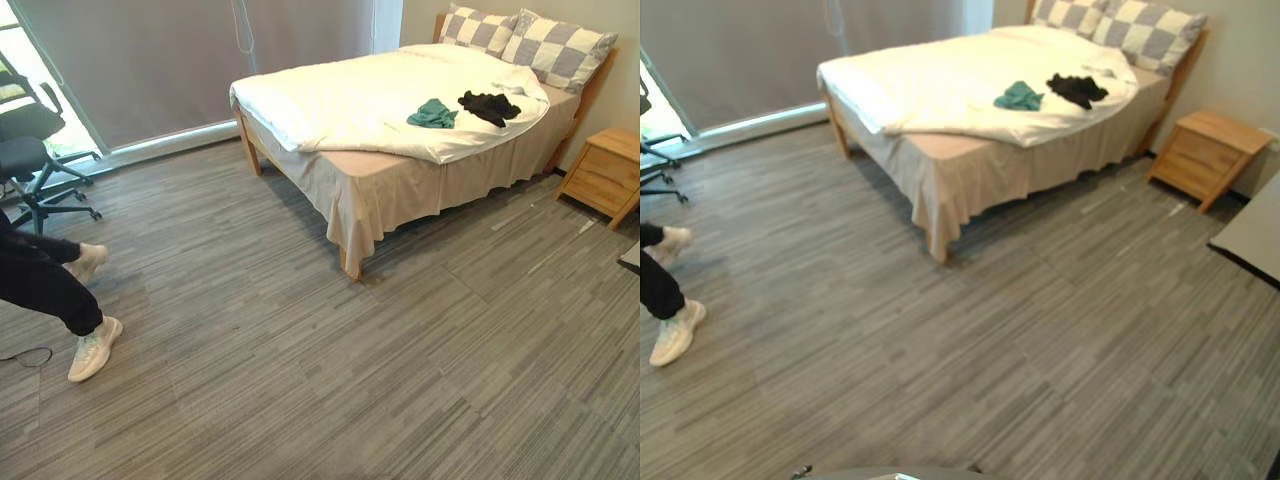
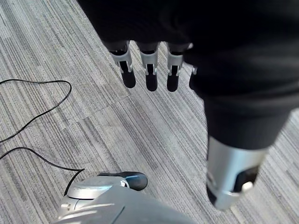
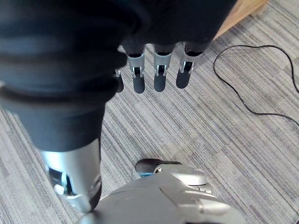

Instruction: Tidy up the quilt and then pick up the clothes from the bed and put them into the laundry hamper.

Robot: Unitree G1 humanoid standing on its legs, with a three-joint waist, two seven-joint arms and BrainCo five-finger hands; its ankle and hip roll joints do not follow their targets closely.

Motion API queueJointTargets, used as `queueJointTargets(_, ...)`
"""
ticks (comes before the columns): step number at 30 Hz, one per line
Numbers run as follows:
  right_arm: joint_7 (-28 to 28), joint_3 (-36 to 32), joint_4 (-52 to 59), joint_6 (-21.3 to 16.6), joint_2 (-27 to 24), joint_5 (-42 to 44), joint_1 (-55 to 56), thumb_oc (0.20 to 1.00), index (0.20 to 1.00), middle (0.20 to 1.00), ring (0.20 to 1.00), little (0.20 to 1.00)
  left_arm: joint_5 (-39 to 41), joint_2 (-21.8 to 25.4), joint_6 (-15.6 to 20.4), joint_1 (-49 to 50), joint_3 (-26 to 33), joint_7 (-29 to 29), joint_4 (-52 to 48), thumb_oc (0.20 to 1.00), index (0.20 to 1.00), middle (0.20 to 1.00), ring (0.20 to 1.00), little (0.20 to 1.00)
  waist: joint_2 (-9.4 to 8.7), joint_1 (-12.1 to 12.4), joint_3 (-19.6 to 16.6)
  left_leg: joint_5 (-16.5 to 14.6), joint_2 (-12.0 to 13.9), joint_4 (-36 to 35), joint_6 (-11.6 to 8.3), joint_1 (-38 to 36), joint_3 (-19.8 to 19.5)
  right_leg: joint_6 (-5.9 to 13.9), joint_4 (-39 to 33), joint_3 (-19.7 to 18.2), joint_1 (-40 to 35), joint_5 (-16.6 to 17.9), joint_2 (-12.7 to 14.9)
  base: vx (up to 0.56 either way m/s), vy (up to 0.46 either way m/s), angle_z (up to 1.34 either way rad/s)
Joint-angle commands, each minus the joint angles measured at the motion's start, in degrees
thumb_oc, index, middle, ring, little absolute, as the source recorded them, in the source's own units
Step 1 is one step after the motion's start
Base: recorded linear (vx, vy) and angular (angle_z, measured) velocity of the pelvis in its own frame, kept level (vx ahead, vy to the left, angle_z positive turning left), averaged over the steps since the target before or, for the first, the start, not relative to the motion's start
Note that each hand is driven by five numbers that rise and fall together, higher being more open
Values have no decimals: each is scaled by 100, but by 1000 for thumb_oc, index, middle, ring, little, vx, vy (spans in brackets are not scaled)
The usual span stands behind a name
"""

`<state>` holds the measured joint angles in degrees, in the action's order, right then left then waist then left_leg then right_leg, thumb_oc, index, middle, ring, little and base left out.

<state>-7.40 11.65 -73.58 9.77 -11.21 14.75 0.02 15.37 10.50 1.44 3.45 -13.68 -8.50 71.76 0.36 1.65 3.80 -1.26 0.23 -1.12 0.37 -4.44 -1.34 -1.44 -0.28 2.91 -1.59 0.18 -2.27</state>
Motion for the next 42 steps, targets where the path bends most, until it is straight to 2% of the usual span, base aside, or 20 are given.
queueJointTargets(1,-34,76,-123,28,78,152,-154,1000,1000,1000,1000,1000,-16,-85,-26,-297,-9,27,148,1000,1000,1000,1000,1000,-155,-42,-16,214,-196,-341,91,116,-472,550,-262,-48,-162,222,433,0,0,0)
queueJointTargets(7,1,66,-114,24,75,89,-154,1000,1000,1000,1000,1000,1,-111,-122,-311,18,267,184,1000,1000,1000,1000,1000,-155,-52,-2,205,-198,-355,94,89,-467,555,-260,-55,-174,220,430,0,0,0)
queueJointTargets(22,-25,165,-194,7,97,62,-163,1000,1000,1000,1000,1000,-140,-110,-653,-340,22,-176,364,1000,1000,1000,1000,1000,-148,-70,48,186,-218,-368,112,40,-480,560,-302,-87,-214,226,428,0,0,0)
queueJointTargets(29,-27,165,-186,39,66,-7,-188,1000,1000,1000,1000,1000,-110,-123,-648,-325,60,-211,357,1000,1000,1000,1000,1000,-158,-57,116,150,-208,-296,133,32,-449,573,-126,-54,-181,155,488,24,35,0)
queueJointTargets(35,-52,157,-161,9,94,-28,-194,1000,1000,1000,1000,1000,-142,-56,-602,-361,118,-146,383,1000,1000,1000,1000,1000,-197,-68,228,53,-224,-93,236,75,-459,622,318,-137,-58,6,627,33,52,0)
queueJointTargets(42,-5,148,-148,-45,110,-75,-269,1000,1000,1000,1000,1000,-99,4,-402,-487,18,50,302,1000,1000,1000,1000,1000,-215,-98,327,14,-275,-42,281,122,-410,659,261,-225,37,132,638,2,7,0)
